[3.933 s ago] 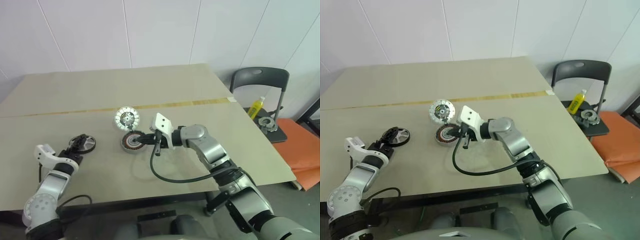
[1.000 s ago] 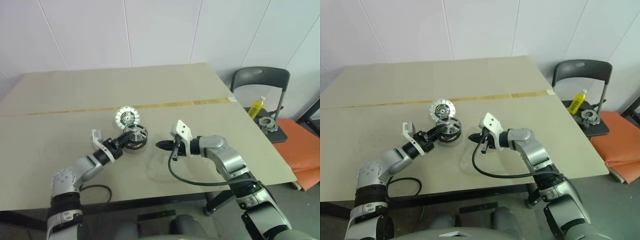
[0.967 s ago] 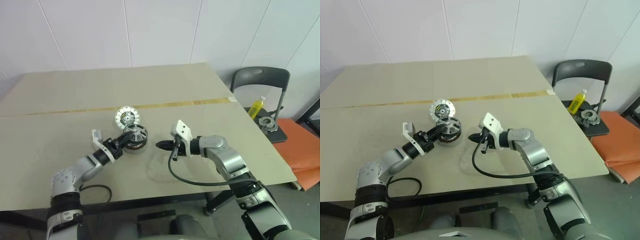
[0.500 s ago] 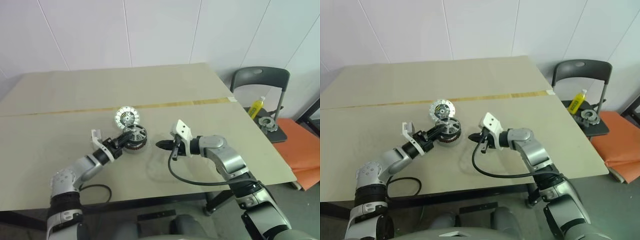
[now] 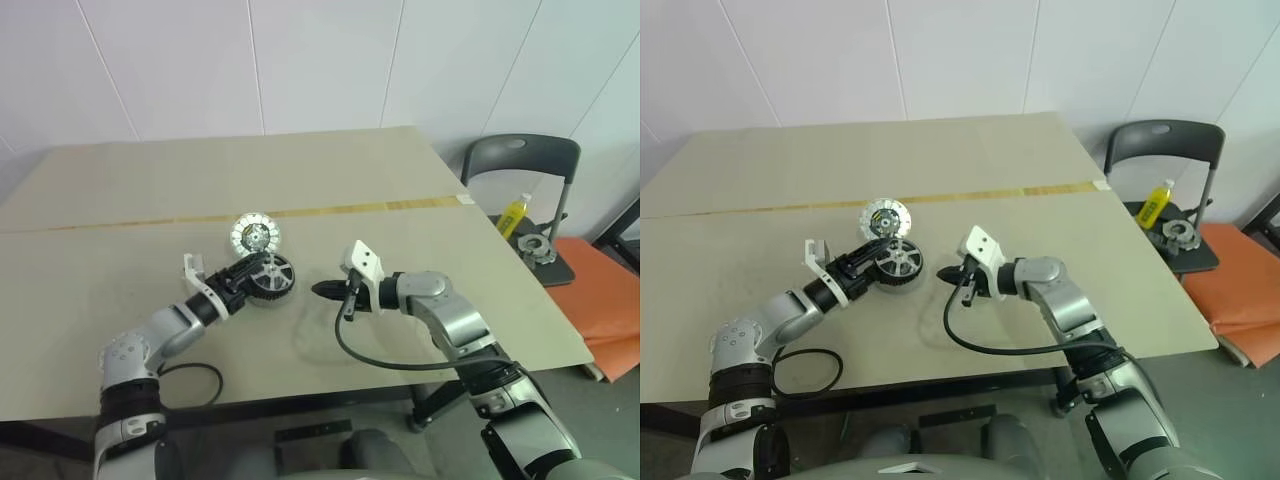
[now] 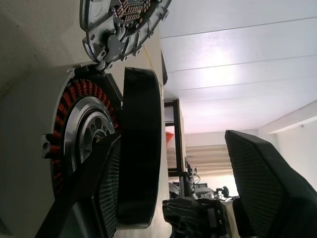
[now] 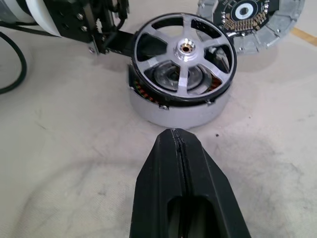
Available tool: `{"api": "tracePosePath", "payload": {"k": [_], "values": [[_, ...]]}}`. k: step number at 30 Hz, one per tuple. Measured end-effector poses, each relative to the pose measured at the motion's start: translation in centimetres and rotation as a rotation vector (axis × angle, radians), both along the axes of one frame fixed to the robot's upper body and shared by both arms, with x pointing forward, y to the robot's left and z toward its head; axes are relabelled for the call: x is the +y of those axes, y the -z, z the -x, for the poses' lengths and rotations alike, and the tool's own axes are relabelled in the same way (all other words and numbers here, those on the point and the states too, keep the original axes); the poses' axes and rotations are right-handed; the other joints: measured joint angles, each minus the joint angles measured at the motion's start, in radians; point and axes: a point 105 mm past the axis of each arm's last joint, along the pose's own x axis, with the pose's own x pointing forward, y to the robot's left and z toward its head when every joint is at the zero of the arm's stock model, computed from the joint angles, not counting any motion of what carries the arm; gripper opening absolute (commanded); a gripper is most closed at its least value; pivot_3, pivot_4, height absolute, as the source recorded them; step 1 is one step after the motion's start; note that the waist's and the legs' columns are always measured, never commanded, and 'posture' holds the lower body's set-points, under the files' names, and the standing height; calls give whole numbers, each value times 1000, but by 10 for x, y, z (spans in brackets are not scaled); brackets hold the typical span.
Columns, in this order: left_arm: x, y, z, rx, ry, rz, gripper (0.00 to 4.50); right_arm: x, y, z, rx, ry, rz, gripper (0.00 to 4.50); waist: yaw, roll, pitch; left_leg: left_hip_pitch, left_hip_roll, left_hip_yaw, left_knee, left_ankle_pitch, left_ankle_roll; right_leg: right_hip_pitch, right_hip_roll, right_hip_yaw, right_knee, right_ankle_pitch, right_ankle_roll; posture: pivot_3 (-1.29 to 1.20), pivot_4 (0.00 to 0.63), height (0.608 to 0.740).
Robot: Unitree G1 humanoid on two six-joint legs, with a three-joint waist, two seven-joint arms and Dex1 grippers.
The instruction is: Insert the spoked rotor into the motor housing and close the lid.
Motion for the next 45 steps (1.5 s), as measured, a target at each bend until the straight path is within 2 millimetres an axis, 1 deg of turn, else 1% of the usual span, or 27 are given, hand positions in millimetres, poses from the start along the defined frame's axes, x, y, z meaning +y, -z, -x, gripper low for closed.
{"api": "tracePosePath", "payload": {"k": [8, 14, 18, 21, 26, 33, 37, 40, 42, 45], "values": [[7, -4, -1, 14, 25, -84, 3333, -1, 4, -1, -3, 5, 13, 0, -1, 0, 0, 0, 0, 0, 0, 0, 0, 0, 0, 0, 0, 0, 0, 0, 0, 740], [10, -14, -7, -7, 44, -158, 3333, 2, 5, 0, -1, -4, 10, 0, 0, -1, 1, -1, 0, 0, 0, 0, 0, -1, 0, 0, 0, 0, 0, 0, 0, 740], [13, -19, -11, -20, 76, -270, 3333, 2, 6, 0, -3, -4, 12, 0, -1, -1, 1, -2, 0, 0, -1, 0, 0, -2, 0, 0, 0, 0, 0, 0, 0, 740], [14, -26, -13, -52, 111, -348, 3333, 2, 8, -1, 0, -1, 17, 0, -1, -1, 1, -3, 0, 0, -1, 0, 0, -4, 1, 0, 0, 2, -3, 0, 0, 740], [21, -42, -9, -163, 210, -588, 3333, 2, 8, -1, -8, 1, 20, 0, -1, -1, 1, -10, 0, 0, -2, 0, -1, -10, 1, 0, 1, 2, -3, 0, 0, 740], [24, -41, 1, -262, 365, -772, 3333, 3, 8, -1, -7, 2, 18, 0, -1, 0, 1, -12, 0, 0, -1, 0, -1, -12, 0, 0, 0, 2, -3, 0, 0, 740], [28, -40, -1, -309, 387, -840, 3333, 2, 11, -2, 3, 7, 22, 0, -2, 0, 2, -12, 0, 0, -1, 0, 0, -13, 0, 0, 1, 2, -3, 0, 0, 740], [37, -39, -3, -341, 395, -922, 3333, 2, 11, -2, 3, 7, 21, 0, -3, 0, 2, -13, 0, 0, -2, 0, 0, -13, 1, 0, 1, 2, -3, 0, 0, 740], [48, -45, -6, -374, 376, -992, 3333, 2, 11, -2, 3, 7, 22, 0, -1, 0, 2, -13, 1, 0, -2, 1, 0, -13, 1, 0, 1, 2, -3, 0, 0, 740], [51, -52, -11, -433, 361, -1033, 3333, 2, 11, -2, 3, 7, 21, 0, 2, 0, 2, -13, 0, 0, -1, 1, 0, -13, 0, 0, 1, 2, -3, 0, 0, 740]]}}
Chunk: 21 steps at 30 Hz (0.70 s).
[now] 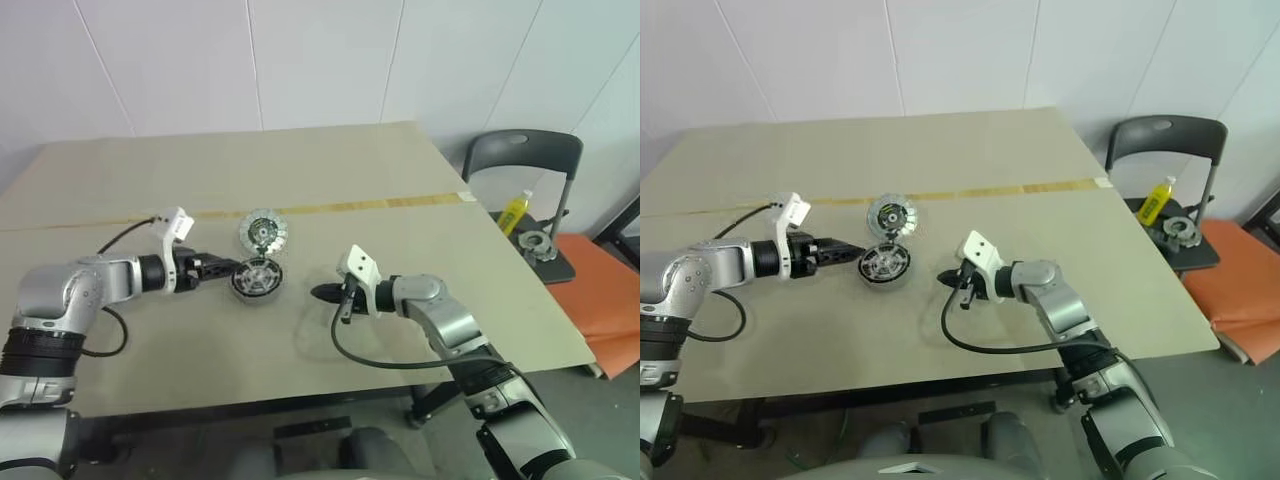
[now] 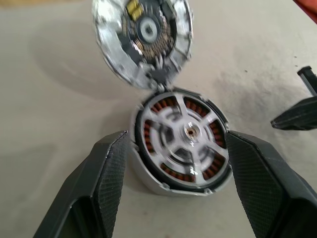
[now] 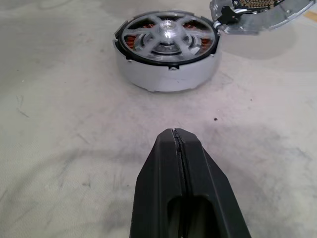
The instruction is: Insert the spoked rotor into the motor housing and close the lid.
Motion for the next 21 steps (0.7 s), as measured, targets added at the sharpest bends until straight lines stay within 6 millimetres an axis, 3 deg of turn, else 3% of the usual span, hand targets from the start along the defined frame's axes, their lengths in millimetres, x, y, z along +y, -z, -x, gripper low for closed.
{"api": "tracePosePath", "payload": {"k": [5, 10, 14, 21], "values": [[11, -7, -9, -113, -17, -99, 3333, 1, 0, 0, 0, -1, 0, 0, -1, 0, 0, 0, 0, 0, 1, 0, 0, 0, 0, 0, 1, 0, 0, 0, 0, 740], [-5, -27, -16, -302, 36, -61, 3333, 1, 0, 0, 0, 0, 2, 0, 1, 0, 0, 0, 0, 0, 2, 0, 0, 0, 0, 0, 1, 1, 2, 0, 0, 740], [-30, -44, -9, -448, 146, -6, 2490, 0, 1, 0, 3, 0, 4, 0, 1, 0, 0, 0, 0, 0, 2, 0, 0, 1, 0, 0, 2, 2, 3, 0, 0, 740], [-33, -20, 8, -452, 195, 72, 62, -3, 0, 0, 24, -1, 5, 0, -2, 0, 0, 1, 1, 0, 5, 0, 0, 1, 1, 1, 5, 2, 3, 0, 0, 740]]}}
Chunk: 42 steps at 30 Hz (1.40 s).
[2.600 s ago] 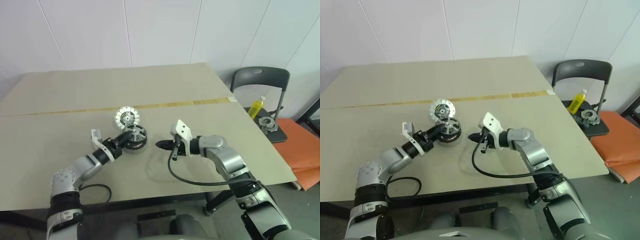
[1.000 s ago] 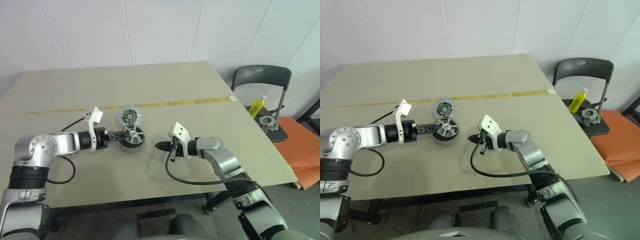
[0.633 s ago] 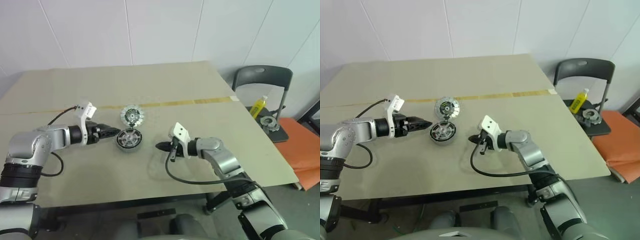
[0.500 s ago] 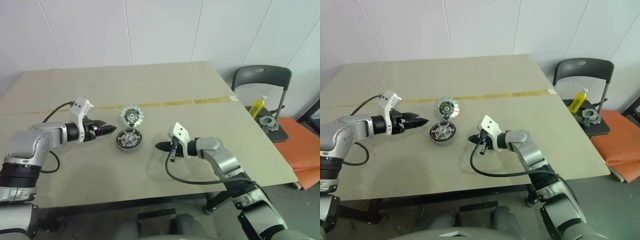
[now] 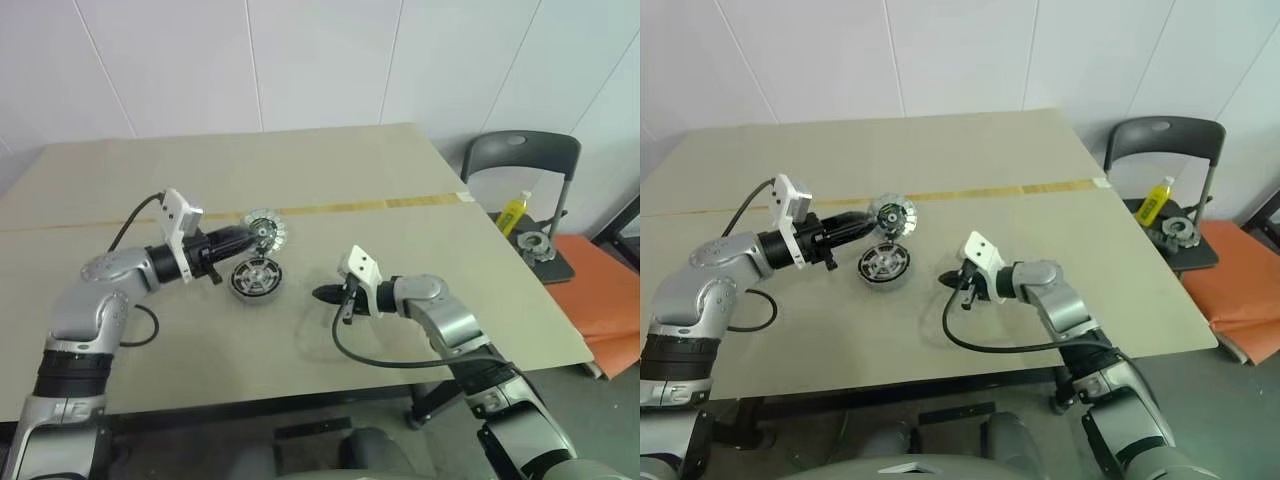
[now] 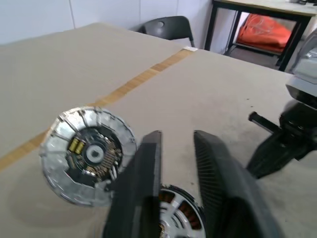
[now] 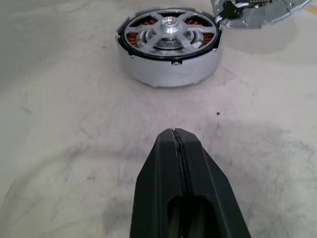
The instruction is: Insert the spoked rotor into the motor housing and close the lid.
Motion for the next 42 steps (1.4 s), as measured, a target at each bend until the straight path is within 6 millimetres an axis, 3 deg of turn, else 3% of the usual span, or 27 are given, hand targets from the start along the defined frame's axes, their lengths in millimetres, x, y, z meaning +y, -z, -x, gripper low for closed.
{"api": "tracePosePath", "payload": {"k": [12, 16, 23, 26, 30, 35, 38, 42], "values": [[1, 19, -5, -95, -60, -8, 26, 0, -49, 0, -5, -63, -171, 0, 3, 0, 0, 1, 0, 0, 6, 0, 0, 4, -1, 0, 0, 1, 1, 0, 0, 740], [-1, 28, -5, -106, -54, -31, 26, 1, -53, 1, -11, -75, -182, 0, 2, 0, 0, 1, 0, 0, 5, 0, 0, 3, 0, 0, 0, 1, 2, 0, 0, 740], [-14, 57, -5, -43, -23, -63, 26, 2, -51, 2, -15, -81, -176, 0, 3, 0, 0, 1, 0, 0, 6, 0, 0, 4, 0, 0, 0, 1, 2, 0, 0, 740], [-17, 88, -5, 33, -36, -174, 26, 3, -50, 4, -14, -83, -174, 0, 3, 0, -1, 1, 0, 0, 6, 0, 0, 4, 0, 0, 0, 2, 4, 0, 0, 740], [-21, 90, -7, 28, -14, -257, 26, 3, -49, 3, -22, -74, -168, 0, 9, 3, -3, 9, 0, 1, 5, 0, 0, 10, -1, 0, 0, 0, 2, 0, 0, 740], [-20, 87, -11, 57, -64, -152, 26, 2, -49, 3, -31, -69, -170, 0, 8, 4, -3, 13, 0, 0, 5, 0, 0, 14, -1, 0, 0, -2, 5, 0, 0, 740], [-15, 59, -19, 1, -113, 2, 26, 3, -48, 3, -33, -67, -171, 0, 9, 3, -3, 12, 0, 0, 4, 0, 0, 13, -1, 0, 0, -1, 5, 0, 0, 740], [-11, 29, -21, -85, -122, 70, 26, 3, -48, 2, -37, -67, -171, 0, 9, 3, -3, 12, 0, 1, 3, 0, 0, 14, -1, 0, -1, -1, 5, 0, 0, 740]]}}
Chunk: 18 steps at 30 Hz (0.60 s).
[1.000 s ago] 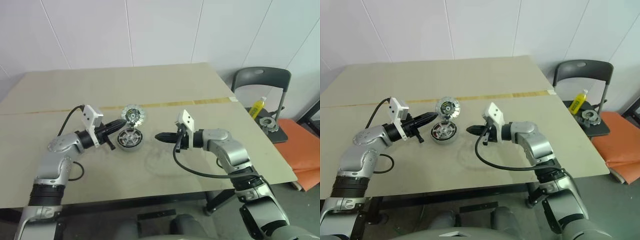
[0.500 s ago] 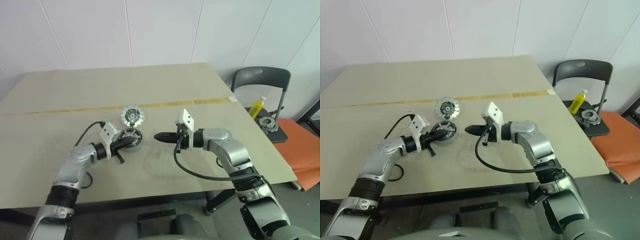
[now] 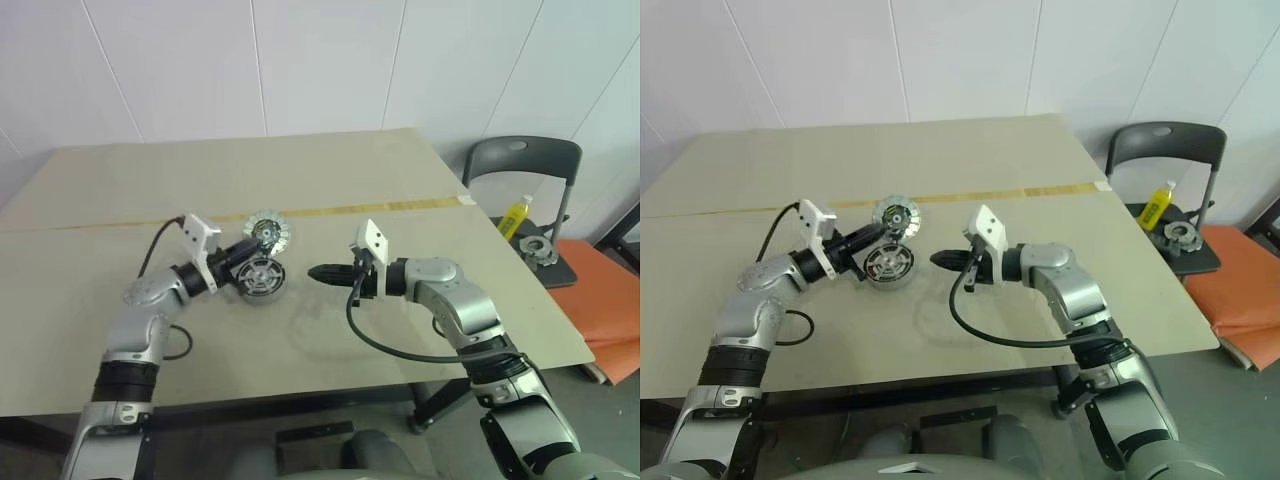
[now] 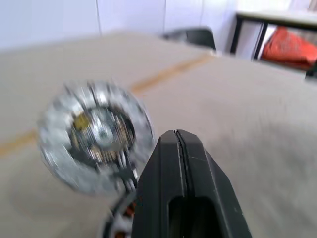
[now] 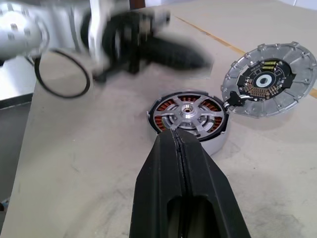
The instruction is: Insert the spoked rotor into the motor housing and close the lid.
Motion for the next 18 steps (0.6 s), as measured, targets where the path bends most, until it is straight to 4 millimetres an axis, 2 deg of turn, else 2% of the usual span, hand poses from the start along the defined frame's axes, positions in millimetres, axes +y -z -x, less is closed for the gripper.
{"api": "tracePosePath", "payload": {"k": [9, 18], "values": [[3, 9, 8, 35, 7, 4, 26, -1, 2, -1, 0, 3, 7, 0, -3, 0, 0, 0, 0, 0, 0, 0, 0, 0, 0, 0, 0, 0, 0, 0, 0, 740], [39, 22, 34, 28, -62, -63, 26, 5, 2, -7, -44, 0, 21, 0, -10, 0, 0, 0, 1, 0, 0, 0, 0, -1, 0, 0, 0, 0, -1, 0, 0, 740]]}}
